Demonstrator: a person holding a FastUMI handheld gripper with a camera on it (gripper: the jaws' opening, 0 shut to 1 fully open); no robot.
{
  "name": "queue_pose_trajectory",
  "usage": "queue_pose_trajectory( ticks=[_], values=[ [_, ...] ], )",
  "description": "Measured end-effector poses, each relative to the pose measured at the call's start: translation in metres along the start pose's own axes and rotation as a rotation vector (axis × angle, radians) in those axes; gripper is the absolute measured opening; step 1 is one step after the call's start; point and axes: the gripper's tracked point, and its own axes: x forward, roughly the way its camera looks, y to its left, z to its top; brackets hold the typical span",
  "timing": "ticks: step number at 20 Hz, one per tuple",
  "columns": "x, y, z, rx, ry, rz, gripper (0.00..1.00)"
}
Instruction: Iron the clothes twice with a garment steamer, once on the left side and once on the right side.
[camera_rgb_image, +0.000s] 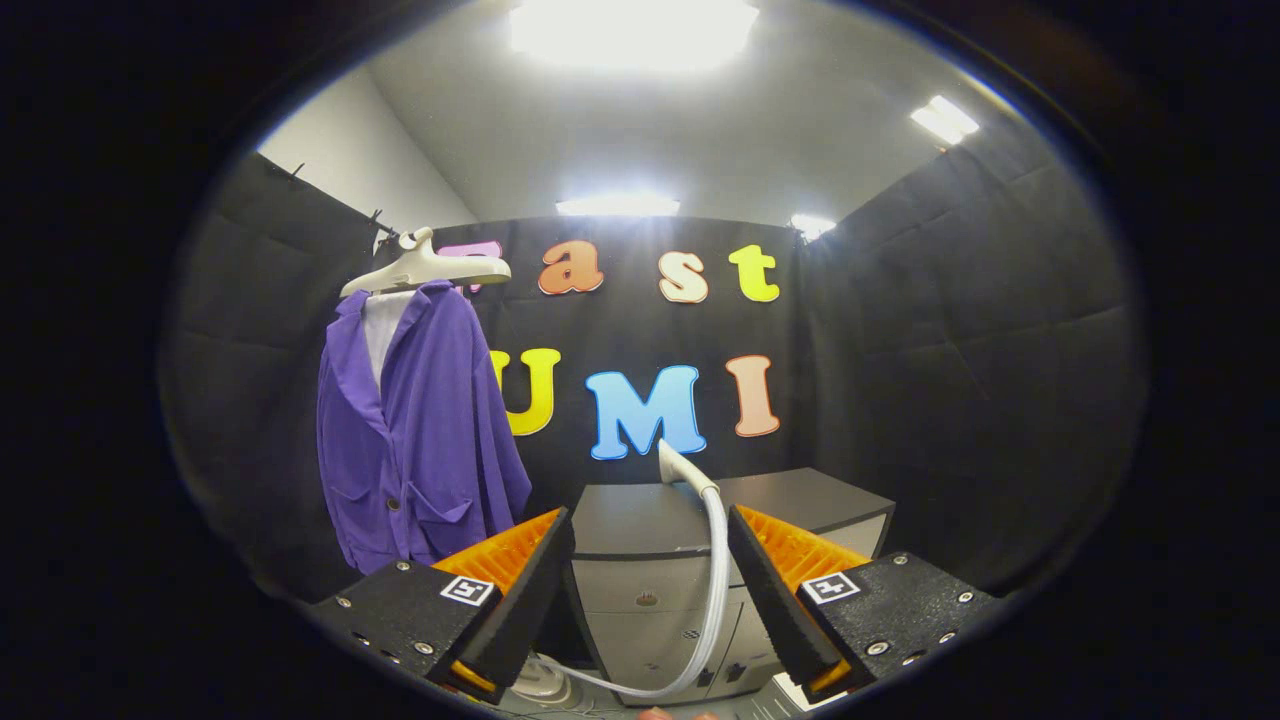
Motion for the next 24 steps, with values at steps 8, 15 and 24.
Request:
queue_pose_trajectory(
  ticks=[8, 15, 24],
  values=[
    [0.043, -0.049, 0.023, -0.052, 0.037, -0.073, 0.95],
    [0.163, -0.087, 0.020, 0.081, 0.086, -0.014, 0.95],
    [0.332, -0.105, -0.052, 0.242, 0.327, 0.136, 0.95]
  ],
)
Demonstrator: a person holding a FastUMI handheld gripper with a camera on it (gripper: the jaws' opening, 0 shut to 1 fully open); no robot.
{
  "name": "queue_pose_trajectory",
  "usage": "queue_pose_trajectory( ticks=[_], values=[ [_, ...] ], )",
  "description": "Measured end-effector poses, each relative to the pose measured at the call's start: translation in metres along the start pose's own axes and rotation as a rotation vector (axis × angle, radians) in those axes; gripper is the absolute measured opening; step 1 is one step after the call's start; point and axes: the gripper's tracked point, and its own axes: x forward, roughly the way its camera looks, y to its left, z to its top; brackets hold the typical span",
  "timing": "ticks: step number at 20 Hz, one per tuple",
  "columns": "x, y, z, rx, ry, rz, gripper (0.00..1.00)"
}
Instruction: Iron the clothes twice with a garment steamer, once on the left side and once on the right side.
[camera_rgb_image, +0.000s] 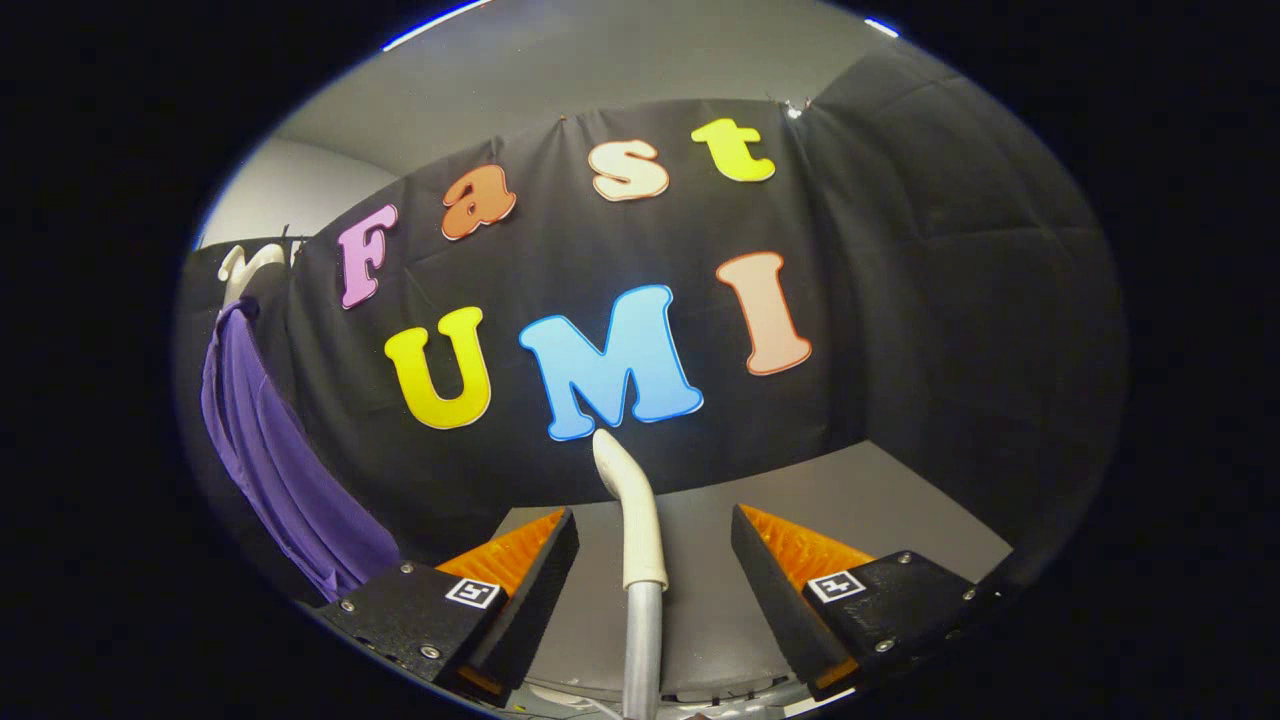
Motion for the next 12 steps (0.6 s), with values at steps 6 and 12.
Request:
queue_pose_trajectory(
  ticks=[6, 12],
  values=[
    [0.067, -0.010, -0.041, 0.256, 0.260, 0.097, 0.95],
    [0.102, 0.005, -0.064, 0.427, 0.430, 0.191, 0.94]
  ],
)
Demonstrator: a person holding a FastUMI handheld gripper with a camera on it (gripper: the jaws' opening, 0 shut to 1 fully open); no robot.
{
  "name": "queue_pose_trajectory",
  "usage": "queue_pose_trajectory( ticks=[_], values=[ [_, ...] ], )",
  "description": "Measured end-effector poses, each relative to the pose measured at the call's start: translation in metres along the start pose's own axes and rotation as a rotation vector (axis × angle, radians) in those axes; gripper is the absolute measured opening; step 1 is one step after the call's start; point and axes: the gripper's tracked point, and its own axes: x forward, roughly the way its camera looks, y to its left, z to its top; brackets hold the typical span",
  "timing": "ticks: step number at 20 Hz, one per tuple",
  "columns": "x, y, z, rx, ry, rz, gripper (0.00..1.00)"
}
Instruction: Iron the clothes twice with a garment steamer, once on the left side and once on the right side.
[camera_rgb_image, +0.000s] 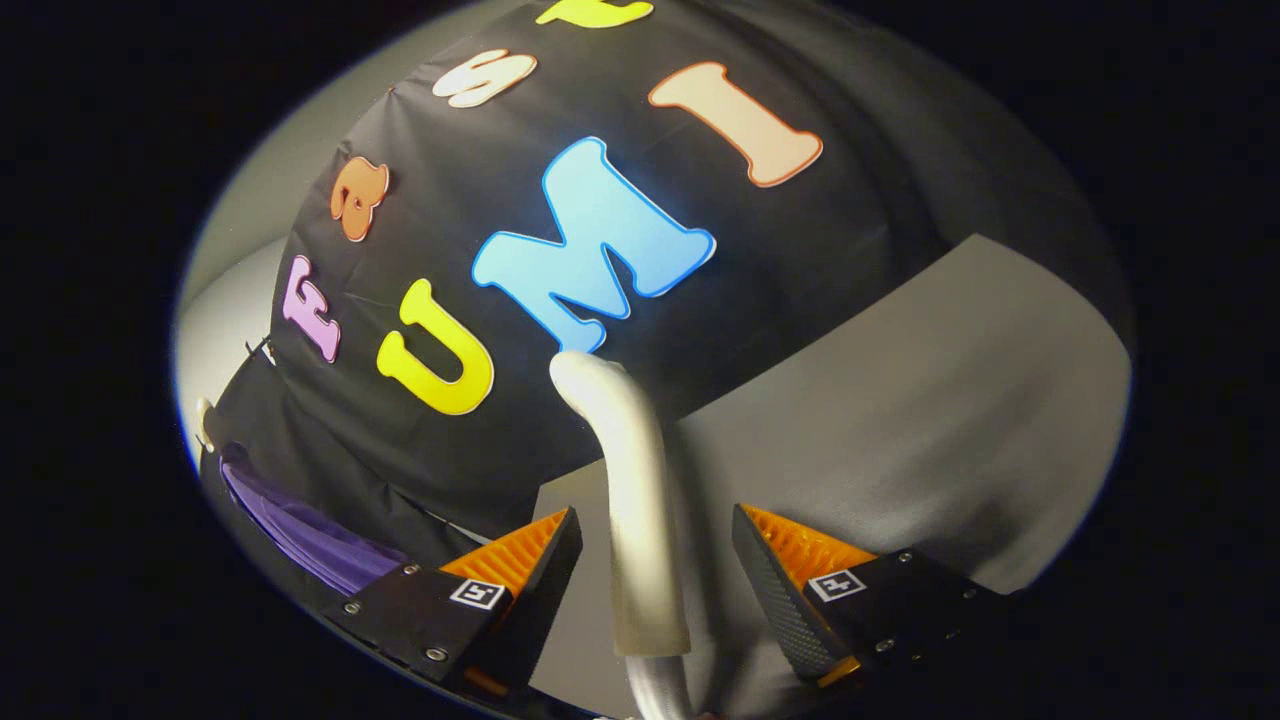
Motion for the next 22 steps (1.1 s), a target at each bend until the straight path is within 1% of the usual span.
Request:
queue_pose_trajectory(
  ticks=[5, 6, 9, 10, 11, 14, 16, 20, 22],
  values=[
    [0.025, 0.019, -0.019, 0.098, 0.133, 0.082, 0.92],
    [0.030, 0.021, -0.022, 0.108, 0.151, 0.091, 0.86],
    [0.038, 0.018, -0.026, 0.130, 0.184, 0.079, 0.75],
    [0.040, 0.019, -0.031, 0.149, 0.208, 0.089, 0.61],
    [0.041, 0.022, -0.034, 0.161, 0.227, 0.104, 0.53],
    [0.037, 0.022, -0.030, 0.141, 0.213, 0.114, 0.45],
    [0.035, 0.025, -0.030, 0.101, 0.210, 0.112, 0.39],
    [0.030, 0.024, -0.028, 0.024, 0.166, 0.071, 0.38],
    [0.022, 0.027, -0.038, -0.016, 0.175, 0.065, 0.38]
  ],
)
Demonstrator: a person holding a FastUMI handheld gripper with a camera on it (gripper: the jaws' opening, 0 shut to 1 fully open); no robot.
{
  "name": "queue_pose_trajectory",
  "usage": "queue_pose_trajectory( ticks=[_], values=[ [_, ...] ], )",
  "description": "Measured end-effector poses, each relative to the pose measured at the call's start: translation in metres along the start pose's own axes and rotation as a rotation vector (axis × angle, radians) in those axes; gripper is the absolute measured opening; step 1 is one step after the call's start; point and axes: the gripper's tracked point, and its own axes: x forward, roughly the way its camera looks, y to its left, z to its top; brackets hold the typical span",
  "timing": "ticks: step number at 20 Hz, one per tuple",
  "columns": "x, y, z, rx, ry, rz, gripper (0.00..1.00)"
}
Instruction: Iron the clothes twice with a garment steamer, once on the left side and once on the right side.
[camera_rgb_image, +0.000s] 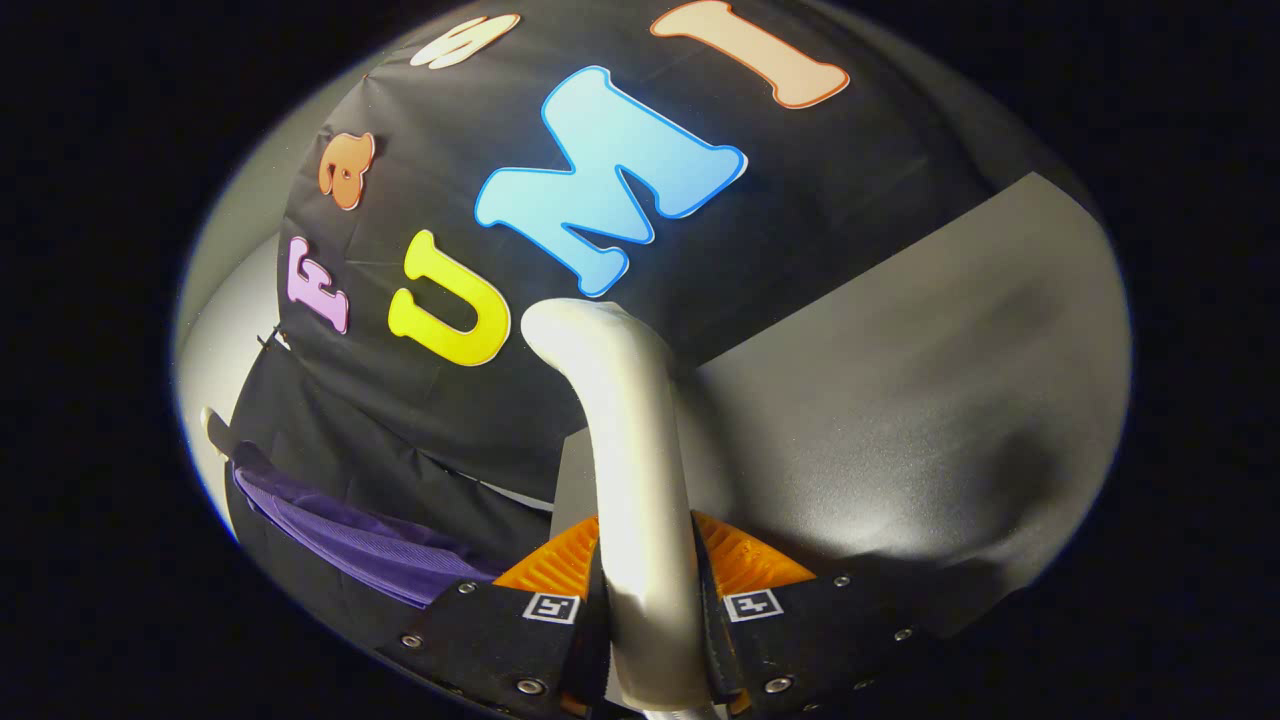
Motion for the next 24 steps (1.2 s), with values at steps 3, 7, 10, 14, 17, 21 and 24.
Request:
queue_pose_trajectory(
  ticks=[3, 7, 10, 14, 17, 21, 24],
  values=[
    [-0.008, 0.005, -0.014, -0.048, 0.011, -0.001, 0.38],
    [-0.021, 0.018, -0.017, -0.065, -0.028, 0.001, 0.38],
    [-0.035, 0.027, -0.024, -0.071, -0.064, -0.003, 0.38],
    [-0.056, 0.050, -0.039, -0.065, -0.132, -0.020, 0.38],
    [-0.076, 0.075, -0.060, -0.076, -0.175, -0.024, 0.38],
    [-0.102, 0.103, -0.092, -0.104, -0.226, -0.053, 0.38],
    [-0.121, 0.120, -0.115, -0.118, -0.262, -0.073, 0.38]
  ],
)
